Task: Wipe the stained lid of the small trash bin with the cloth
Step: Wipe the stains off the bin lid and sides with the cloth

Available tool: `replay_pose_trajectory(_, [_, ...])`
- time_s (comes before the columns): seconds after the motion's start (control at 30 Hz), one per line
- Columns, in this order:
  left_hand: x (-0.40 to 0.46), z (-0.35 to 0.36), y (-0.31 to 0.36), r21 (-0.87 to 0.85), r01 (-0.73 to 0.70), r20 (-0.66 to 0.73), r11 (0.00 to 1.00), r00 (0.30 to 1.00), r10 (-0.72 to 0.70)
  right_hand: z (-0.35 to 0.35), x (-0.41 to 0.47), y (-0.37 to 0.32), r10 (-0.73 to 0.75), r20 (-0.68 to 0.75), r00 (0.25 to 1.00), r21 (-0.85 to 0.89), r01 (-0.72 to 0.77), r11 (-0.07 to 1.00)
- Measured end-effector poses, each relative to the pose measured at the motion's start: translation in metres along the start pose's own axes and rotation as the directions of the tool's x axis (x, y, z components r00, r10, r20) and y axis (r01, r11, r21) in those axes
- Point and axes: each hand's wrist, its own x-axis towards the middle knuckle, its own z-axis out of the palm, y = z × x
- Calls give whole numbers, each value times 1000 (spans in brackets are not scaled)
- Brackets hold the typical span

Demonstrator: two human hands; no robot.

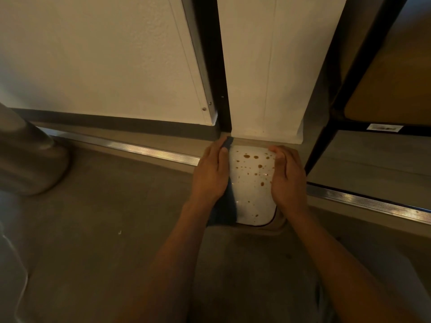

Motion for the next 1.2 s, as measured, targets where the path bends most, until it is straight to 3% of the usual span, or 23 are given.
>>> replay_pose_trajectory(0.1, [-52,8,-16,-1,-76,-70,997,995,76,1,1,1,-2,5,1000,3,2,1000])
replay_pose_trajectory(0.2, [-70,7,-22,-47,-68,-51,997,997,66,1,1,0,1,6,1000,-7,-1,1000])
replay_pose_trajectory(0.33, [-20,-4,-10,-81,-6,-25,997,1000,4,2,0,-2,3,-1,1000,-19,-3,1000])
replay_pose_trajectory(0.5, [28,-4,8,97,10,61,995,998,-16,1,0,-3,17,-5,1000,-43,-17,999])
replay_pose_trajectory(0.63, [-25,4,-8,95,-121,-38,988,991,125,2,-1,-4,16,-7,1000,-54,-16,998])
replay_pose_trajectory(0.73, [-64,8,-28,5,-118,-48,993,992,118,2,-1,-6,7,3,1000,-54,-7,999])
replay_pose_trajectory(0.87, [-38,1,-26,-69,-83,-14,994,997,82,1,0,-6,3,13,1000,-52,-2,999])
replay_pose_trajectory(1.07, [45,-8,1,89,-61,164,994,985,46,1,0,-5,18,15,1000,-39,-18,999])
replay_pose_trajectory(1.2, [12,-2,-6,66,-117,48,991,992,114,1,-1,-6,12,0,1000,-52,-12,999])
